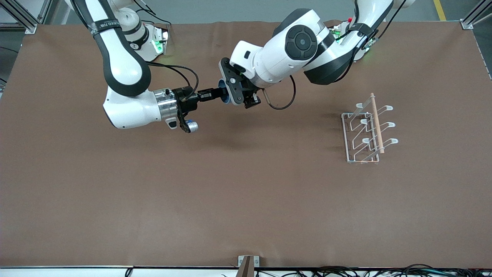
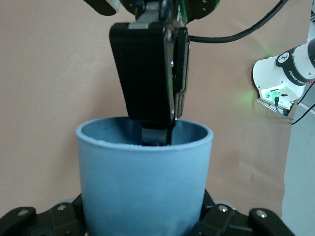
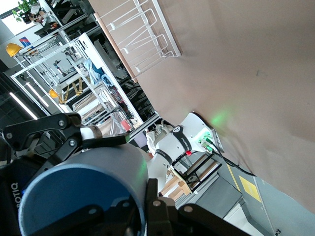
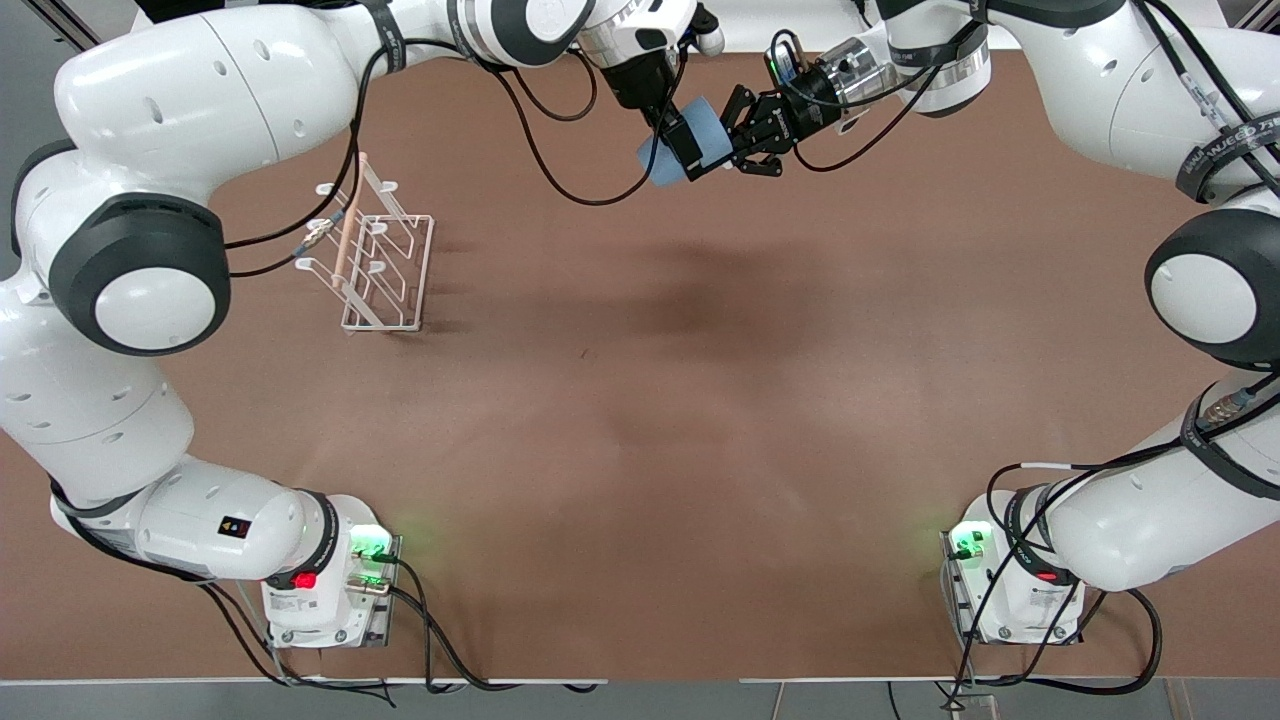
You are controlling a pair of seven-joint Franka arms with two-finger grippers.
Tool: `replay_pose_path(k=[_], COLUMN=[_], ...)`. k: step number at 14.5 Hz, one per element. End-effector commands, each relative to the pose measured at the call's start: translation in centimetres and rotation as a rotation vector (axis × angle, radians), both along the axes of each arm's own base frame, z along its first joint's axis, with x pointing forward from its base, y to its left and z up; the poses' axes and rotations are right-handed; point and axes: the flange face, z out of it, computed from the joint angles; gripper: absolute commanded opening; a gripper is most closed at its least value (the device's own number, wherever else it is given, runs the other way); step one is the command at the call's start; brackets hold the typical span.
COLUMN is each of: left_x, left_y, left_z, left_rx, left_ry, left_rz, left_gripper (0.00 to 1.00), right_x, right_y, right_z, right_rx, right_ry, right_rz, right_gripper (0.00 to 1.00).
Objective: Hang cup on cup holder
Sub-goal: 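Grasp the cup base with the left gripper beside the right gripper, then open the right gripper and withdraw it while the left gripper carries the cup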
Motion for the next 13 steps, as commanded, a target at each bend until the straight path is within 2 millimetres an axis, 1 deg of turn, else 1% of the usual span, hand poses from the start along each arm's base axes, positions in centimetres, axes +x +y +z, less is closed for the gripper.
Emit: replay_pose_path(k=[1, 2, 3, 4, 5, 7, 8, 9, 10, 11, 13], left_x=[0.5, 0.4, 0.3, 0.9, 0.9, 0.6, 0.8, 1.1, 1.5, 1.6, 2.1], left_y=[1.1, 1.4, 1.9, 2.9, 3.7, 4.4, 5.1, 5.9, 6.7, 7.2, 9.6], left_z=[1.8, 1.7, 1.7, 1.8, 1.5, 0.9, 0.5, 0.1, -0.2, -0.4, -1.3], left_rx=[-0.003, 0.015, 0.049, 0.089, 0.137, 0.196, 0.251, 0.298, 0.349, 0.387, 0.502], left_ry=[0.002, 0.013, -0.002, -0.026, -0.020, -0.014, -0.058, -0.109, -0.163, -0.172, -0.129], left_rz=[0.004, -0.006, -0.029, -0.036, -0.053, -0.097, -0.174, -0.275, -0.393, -0.428, -0.417], left_gripper=[0.27, 0.25, 0.17, 0.11, 0.09, 0.09, 0.09, 0.10, 0.10, 0.10, 0.07], right_x=[-0.7, -0.5, -0.2, 0.3, 0.9, 2.5, 3.2, 4.0, 4.7, 5.2, 6.9], right_y=[0.0, -0.5, -1.1, -2.8, -4.6, -9.9, -12.4, -15.7, -17.2, -18.8, -24.0], right_z=[0.9, 1.3, 2.2, 3.1, 4.1, 5.4, 5.4, 5.2, 5.5, 5.6, 7.1], right_rx=[0.006, -0.011, -0.048, -0.104, -0.163, -0.258, -0.304, -0.389, -0.476, -0.576, -0.767], right_ry=[0.017, 0.044, 0.062, 0.051, 0.024, -0.017, -0.030, -0.057, -0.102, -0.149, -0.248], right_rz=[-0.001, -0.017, -0.025, -0.037, -0.043, -0.087, -0.106, -0.108, -0.089, -0.068, -0.074], right_gripper=[1.00, 1.00, 1.00, 1.00, 1.00, 1.00, 1.00, 1.00, 1.00, 1.00, 1.00])
